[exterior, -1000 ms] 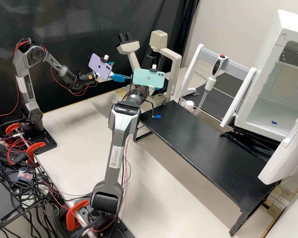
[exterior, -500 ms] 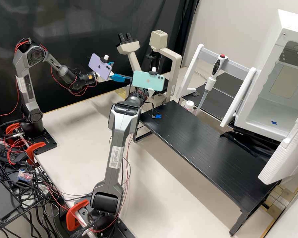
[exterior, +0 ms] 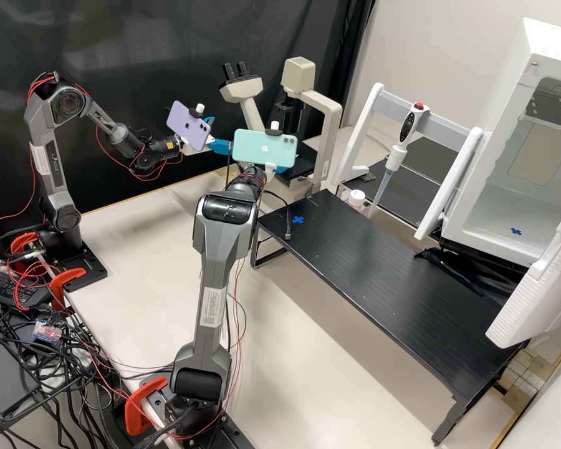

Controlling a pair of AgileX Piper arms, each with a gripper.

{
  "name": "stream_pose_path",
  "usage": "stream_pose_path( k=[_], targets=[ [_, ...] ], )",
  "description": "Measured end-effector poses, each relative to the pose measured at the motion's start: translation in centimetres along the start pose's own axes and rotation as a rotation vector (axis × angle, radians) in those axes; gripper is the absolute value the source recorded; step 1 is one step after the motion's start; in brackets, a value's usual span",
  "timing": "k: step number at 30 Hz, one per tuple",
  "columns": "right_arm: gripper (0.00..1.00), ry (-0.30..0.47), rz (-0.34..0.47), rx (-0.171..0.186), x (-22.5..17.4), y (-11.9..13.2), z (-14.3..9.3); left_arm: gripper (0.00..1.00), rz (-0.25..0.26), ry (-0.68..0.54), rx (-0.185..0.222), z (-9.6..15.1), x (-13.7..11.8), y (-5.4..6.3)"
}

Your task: Move the petri dish to the bench

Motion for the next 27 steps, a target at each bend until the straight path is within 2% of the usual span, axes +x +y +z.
stream_pose_path(
  k=[6,9,12,21,27],
  targets=[
    [0.0,0.045,0.075,0.018,-2.2,0.8,-0.2,1.0,0.0,0.0,0.0,0.0,0.0,0.0],
    [0.0,0.058,0.108,0.015,-3.5,1.0,0.0,1.0,0.0,0.0,0.0,0.0,0.0,0.0],
    [0.0,0.074,0.122,-0.008,-4.9,1.0,0.1,1.0,0.0,0.0,0.0,0.0,0.0,0.0],
    [0.0,0.067,0.146,-0.035,-9.9,0.2,2.0,1.0,0.0,0.0,0.0,0.0,0.0,0.0],
    [0.0,0.034,0.166,-0.056,-13.2,-0.3,4.2,1.0,0.0,0.0,0.0,0.0,0.0,0.0]
  ],
)
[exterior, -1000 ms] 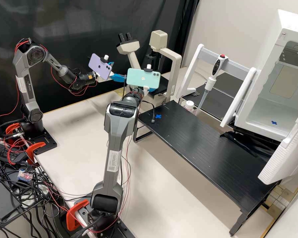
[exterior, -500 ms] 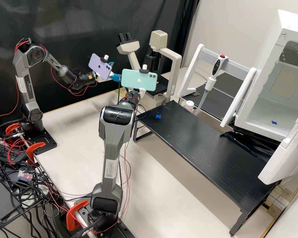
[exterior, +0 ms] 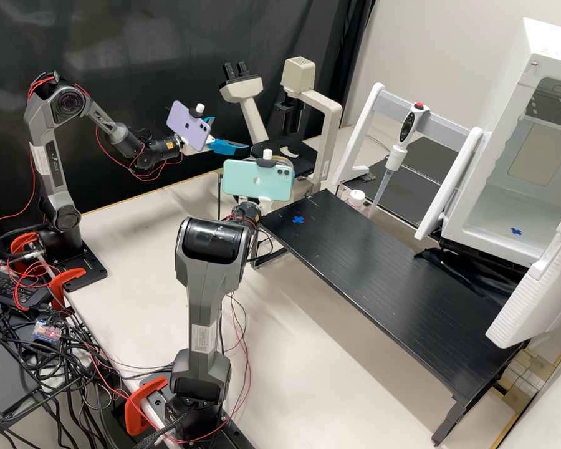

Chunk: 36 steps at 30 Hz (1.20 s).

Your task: Move the petri dish to the bench

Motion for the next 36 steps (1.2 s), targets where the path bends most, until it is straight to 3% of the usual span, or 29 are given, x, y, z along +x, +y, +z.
stream_pose_path(
  k=[10,22,23,36],
  targets=[
    [0.0,-0.085,-0.007,-0.058,-5.1,-0.5,4.4,1.0,0.0,0.0,0.0,0.0,0.0,0.0],
    [0.0,-0.115,0.017,-0.046,-6.4,-0.5,6.2,1.0,0.0,0.0,0.0,0.0,0.0,0.0],
    [1.0,-0.116,0.019,-0.046,-6.4,-0.5,6.3,1.0,0.0,0.0,0.0,0.0,0.0,0.0],
    [1.0,-0.139,0.043,-0.041,-5.2,-0.4,6.9,1.0,0.0,0.0,0.0,0.0,0.0,0.0]
  ],
)
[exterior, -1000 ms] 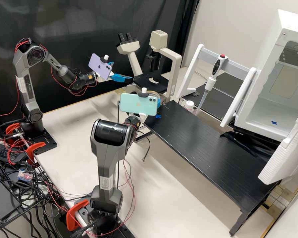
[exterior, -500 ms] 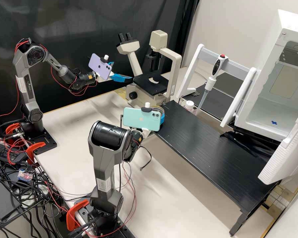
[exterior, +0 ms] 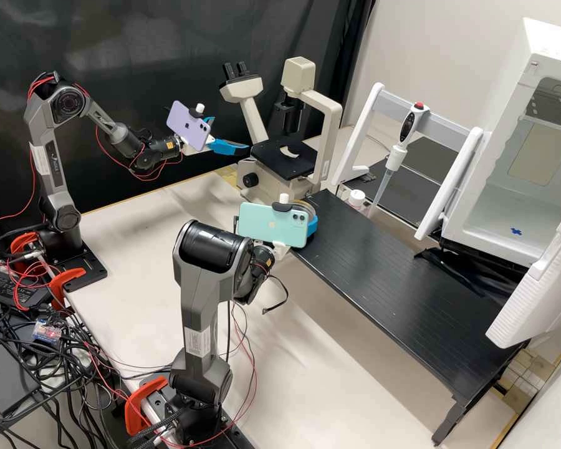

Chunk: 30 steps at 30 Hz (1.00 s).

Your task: Move the petri dish to the bench

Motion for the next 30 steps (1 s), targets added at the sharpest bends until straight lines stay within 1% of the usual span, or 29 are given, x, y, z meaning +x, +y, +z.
stream_pose_path(
  k=[4,7,8,10,13,15,17,19,20,21,22,23,24,25,28,29,30],
  targets=[
    [1.0,-0.006,0.003,0.001,0.0,0.0,-0.1,1.0,0.0,0.0,0.0,0.0,0.0,0.0],
    [1.0,0.016,0.013,-0.011,-0.4,0.2,-0.8,1.0,0.0,0.0,0.0,0.0,0.0,0.0],
    [1.0,0.02,0.009,-0.01,-0.5,0.2,-0.9,1.0,0.0,0.0,0.0,0.0,0.0,0.0],
    [1.0,0.06,0.023,-0.011,-1.1,0.6,-1.8,1.0,0.0,0.0,0.0,0.0,0.0,0.0],
    [1.0,0.124,0.036,-0.032,-2.5,1.0,-3.1,1.0,0.0,0.0,0.0,0.0,0.0,0.0],
    [1.0,0.162,0.066,-0.035,-3.4,1.5,-3.7,1.0,0.0,0.0,0.0,0.0,0.0,0.0],
    [1.0,0.203,0.109,-0.025,-4.2,2.1,-4.3,1.0,0.0,0.0,0.0,0.0,0.0,0.0],
    [1.0,0.248,0.191,-0.001,-5.5,3.2,-4.9,1.0,0.0,0.0,0.0,0.0,0.0,0.0],
    [1.0,0.253,0.211,0.008,-5.7,3.4,-5.0,1.0,0.0,0.0,0.0,0.0,0.0,0.0],
    [1.0,0.258,0.262,0.023,-6.3,4.1,-5.2,1.0,0.0,0.0,0.0,0.0,0.0,0.0],
    [1.0,0.255,0.295,0.033,-6.6,4.4,-5.3,1.0,0.0,0.0,0.0,0.0,0.0,0.0],
    [1.0,0.245,0.34,0.05,-7.1,5.0,-5.3,1.0,0.0,0.0,0.0,0.0,0.0,0.0],
    [1.0,0.233,0.366,0.06,-7.4,5.3,-5.3,1.0,0.0,0.0,0.0,0.0,0.0,0.0],
    [1.0,0.215,0.399,0.08,-7.8,5.8,-5.2,1.0,0.0,0.0,0.0,0.0,0.0,0.0],
    [1.0,0.186,0.457,0.114,-8.4,6.6,-4.8,1.0,0.0,0.0,0.0,0.0,0.0,0.0],
    [1.0,0.182,0.461,0.118,-8.5,6.7,-4.7,1.0,0.0,0.0,0.0,0.0,0.0,0.0],
    [1.0,0.179,0.471,0.132,-8.6,6.9,-4.4,1.0,0.0,0.0,0.0,0.0,0.0,0.0]
  ],
)
